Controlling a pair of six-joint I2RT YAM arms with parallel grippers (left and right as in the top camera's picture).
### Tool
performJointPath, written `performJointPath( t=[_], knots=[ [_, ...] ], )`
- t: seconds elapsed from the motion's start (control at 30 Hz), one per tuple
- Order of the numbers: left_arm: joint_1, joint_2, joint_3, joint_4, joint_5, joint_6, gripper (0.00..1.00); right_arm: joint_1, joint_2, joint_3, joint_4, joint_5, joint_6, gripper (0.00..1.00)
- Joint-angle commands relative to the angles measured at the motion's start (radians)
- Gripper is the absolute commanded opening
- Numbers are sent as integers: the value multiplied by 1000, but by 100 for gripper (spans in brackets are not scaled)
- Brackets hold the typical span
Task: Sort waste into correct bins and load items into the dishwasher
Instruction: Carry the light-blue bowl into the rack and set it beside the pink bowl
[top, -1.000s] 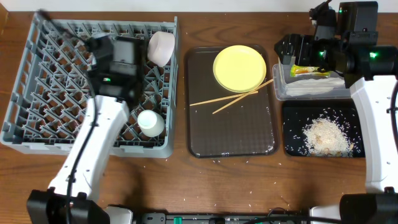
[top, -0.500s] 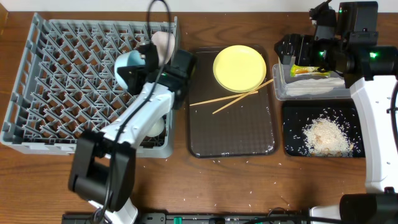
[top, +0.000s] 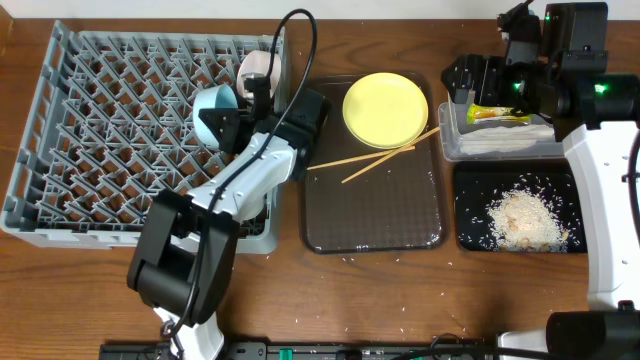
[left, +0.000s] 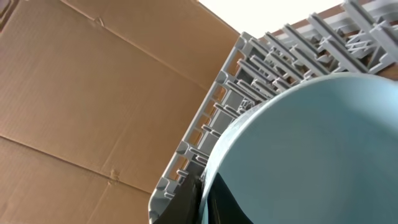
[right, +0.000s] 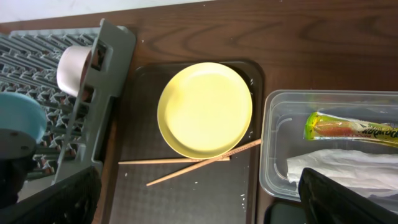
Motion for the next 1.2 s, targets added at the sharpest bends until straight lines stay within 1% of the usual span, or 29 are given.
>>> performJointPath(
  t=[0.0,0.07,0.2,0.23,0.27,0.33,0.43,0.47,0.77,0.97,1.17],
  knots=[
    [-43,7,-3,-3,-31,6,7,-7,-9,2,0,0,-14,99],
    [-53,7,-3,-3,-29,6,7,-7,-9,2,0,0,-14,99],
    [-52,8,-3,-3,72,54,7,-7,-9,2,0,0,-14,99],
    [-52,8,-3,-2,71,54,7,-7,-9,2,0,0,-14,99],
    [-52,8,-3,1,62,54,8,-7,-9,2,0,0,-14,99],
    [-53,8,-3,14,-43,54,8,-7,-9,2,0,0,-14,99],
    [-52,8,-3,21,-144,54,7,-7,-9,2,0,0,-14,99],
    [-51,8,-3,20,-152,55,7,-7,-9,2,0,0,-14,99],
    [8,24,-3,36,-136,50,7,-7,-9,2,0,0,-14,99],
    [5,86,-3,35,-137,72,7,-7,-9,2,0,0,-14,99],
    [-18,89,-3,32,-135,76,7,-7,-9,2,0,0,-14,99]
  ],
)
